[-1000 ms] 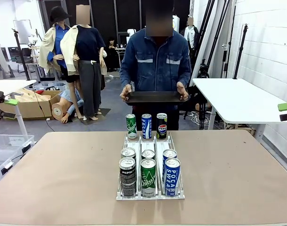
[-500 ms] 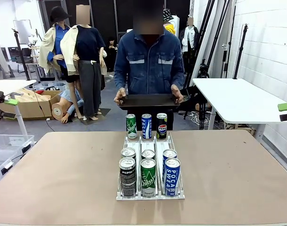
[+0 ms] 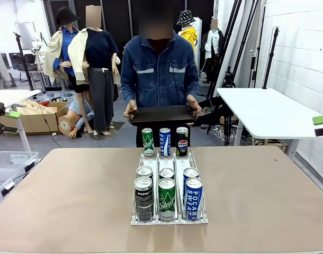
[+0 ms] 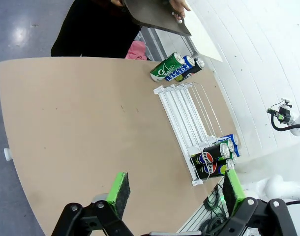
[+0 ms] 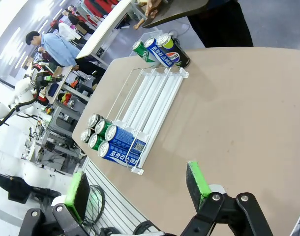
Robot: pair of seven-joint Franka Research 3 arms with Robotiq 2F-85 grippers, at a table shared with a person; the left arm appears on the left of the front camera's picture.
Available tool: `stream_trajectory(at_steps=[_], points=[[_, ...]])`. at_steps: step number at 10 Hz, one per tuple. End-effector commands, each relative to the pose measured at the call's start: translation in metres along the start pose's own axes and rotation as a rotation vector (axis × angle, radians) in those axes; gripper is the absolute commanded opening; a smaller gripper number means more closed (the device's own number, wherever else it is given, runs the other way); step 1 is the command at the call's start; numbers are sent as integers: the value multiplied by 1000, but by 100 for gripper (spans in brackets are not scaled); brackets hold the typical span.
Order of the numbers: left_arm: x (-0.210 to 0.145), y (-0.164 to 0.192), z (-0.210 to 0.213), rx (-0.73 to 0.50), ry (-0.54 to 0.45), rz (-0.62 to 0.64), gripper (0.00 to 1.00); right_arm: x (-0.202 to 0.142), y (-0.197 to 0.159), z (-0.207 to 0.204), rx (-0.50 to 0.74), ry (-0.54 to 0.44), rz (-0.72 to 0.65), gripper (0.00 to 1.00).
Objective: Retrieve and hand over the desired beverage to the person.
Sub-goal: Pick up a can of the same type that the person held from the Automatic Can Dispenser.
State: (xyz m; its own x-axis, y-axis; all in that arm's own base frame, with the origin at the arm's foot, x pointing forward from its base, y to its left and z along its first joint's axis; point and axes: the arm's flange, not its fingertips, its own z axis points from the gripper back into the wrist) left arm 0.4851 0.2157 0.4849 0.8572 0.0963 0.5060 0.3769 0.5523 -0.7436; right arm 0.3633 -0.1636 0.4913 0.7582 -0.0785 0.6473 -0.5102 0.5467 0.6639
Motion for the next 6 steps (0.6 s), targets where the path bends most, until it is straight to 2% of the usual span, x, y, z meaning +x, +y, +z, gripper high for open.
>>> stream_trajectory(at_steps=[1, 6], points=[[0, 0, 1, -1, -1, 2, 100, 1, 0, -1, 1, 0, -4, 100], [0, 0, 1, -1, -1, 2, 100, 1, 0, -1, 1, 0, -4, 100]])
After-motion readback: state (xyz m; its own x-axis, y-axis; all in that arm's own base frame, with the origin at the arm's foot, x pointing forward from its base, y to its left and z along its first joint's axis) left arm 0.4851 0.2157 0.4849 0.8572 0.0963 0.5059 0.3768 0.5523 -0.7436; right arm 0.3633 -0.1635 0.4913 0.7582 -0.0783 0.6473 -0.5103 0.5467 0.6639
